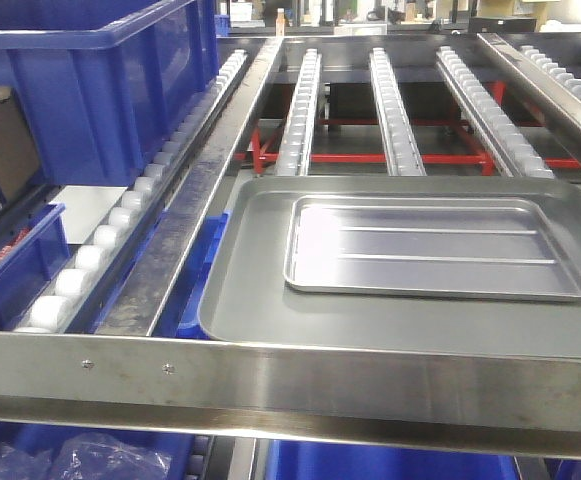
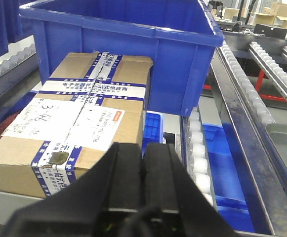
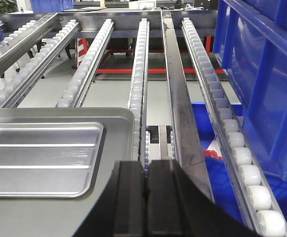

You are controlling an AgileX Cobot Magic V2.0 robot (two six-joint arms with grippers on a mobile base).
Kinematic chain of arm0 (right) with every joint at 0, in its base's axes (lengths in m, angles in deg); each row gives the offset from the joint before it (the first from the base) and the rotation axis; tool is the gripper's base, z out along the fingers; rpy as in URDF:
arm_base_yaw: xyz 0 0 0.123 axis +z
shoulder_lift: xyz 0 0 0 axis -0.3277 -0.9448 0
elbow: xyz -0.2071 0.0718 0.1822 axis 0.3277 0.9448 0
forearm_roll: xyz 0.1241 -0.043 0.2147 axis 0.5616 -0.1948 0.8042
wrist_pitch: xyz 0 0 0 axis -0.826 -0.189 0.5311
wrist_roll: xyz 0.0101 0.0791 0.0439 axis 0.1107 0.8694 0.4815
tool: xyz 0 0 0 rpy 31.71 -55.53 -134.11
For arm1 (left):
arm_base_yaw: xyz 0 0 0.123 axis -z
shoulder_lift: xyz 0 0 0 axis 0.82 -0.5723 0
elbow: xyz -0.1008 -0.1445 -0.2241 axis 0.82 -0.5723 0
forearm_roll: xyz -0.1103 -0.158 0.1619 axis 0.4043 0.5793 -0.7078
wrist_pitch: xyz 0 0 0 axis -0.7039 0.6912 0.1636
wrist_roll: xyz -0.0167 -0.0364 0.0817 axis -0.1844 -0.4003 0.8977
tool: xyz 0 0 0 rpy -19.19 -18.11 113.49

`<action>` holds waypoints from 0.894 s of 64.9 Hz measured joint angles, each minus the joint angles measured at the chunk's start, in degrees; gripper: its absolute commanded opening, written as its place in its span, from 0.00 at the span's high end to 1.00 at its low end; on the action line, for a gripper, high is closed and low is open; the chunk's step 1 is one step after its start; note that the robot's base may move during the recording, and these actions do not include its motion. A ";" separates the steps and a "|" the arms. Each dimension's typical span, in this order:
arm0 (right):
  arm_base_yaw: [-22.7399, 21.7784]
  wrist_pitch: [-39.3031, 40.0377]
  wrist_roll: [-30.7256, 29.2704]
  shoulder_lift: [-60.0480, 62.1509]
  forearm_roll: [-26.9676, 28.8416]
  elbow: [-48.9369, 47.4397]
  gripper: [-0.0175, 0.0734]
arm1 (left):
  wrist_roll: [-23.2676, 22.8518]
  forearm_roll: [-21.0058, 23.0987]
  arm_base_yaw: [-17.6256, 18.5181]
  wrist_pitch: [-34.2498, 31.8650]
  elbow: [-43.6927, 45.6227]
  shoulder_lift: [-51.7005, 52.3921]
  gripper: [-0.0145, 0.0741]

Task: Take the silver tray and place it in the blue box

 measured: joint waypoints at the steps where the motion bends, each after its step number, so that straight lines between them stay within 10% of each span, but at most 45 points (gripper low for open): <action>1: 0.00 0.00 0.00 0.00 0.00 0.00 0.75 | 0.00 0.00 0.00 0.00 0.00 0.00 0.95; 58: 0.00 0.11 0.00 0.00 0.00 0.00 0.75 | 0.00 0.00 0.00 -1.36 0.00 0.00 0.95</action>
